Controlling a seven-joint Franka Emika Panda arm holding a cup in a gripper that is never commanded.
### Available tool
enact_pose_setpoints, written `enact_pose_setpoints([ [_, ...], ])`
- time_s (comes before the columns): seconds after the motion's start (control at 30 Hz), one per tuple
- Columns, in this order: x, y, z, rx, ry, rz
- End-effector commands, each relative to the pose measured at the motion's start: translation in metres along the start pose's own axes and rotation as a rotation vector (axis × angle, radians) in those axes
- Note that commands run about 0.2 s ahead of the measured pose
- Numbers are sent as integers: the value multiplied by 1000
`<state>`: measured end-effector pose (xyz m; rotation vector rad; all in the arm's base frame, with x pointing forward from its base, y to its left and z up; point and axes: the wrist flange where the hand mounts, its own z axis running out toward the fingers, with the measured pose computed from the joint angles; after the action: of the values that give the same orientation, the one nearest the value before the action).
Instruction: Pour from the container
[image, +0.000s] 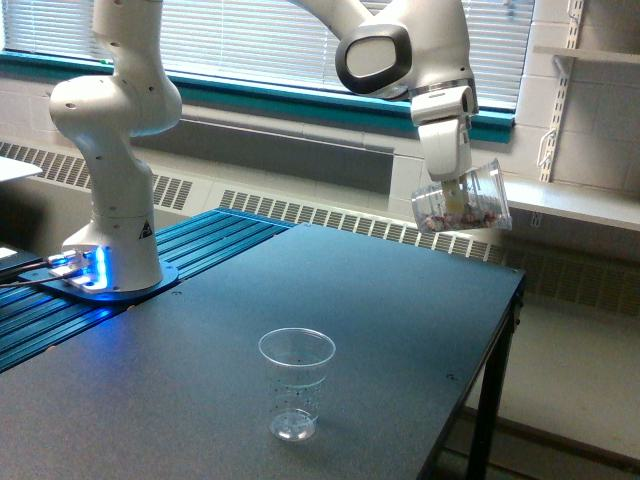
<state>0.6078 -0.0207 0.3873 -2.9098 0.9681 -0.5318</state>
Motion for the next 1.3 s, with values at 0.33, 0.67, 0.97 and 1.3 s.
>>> enact_pose_setpoints([
  [0.33,5,11,-11,-1,0,97],
  [0.67,2,51,-17,-45,-19,242],
  [0.97,-7,98,-21,-111,-15,343],
  [1.3,-16,145,-25,-149,-1,468],
])
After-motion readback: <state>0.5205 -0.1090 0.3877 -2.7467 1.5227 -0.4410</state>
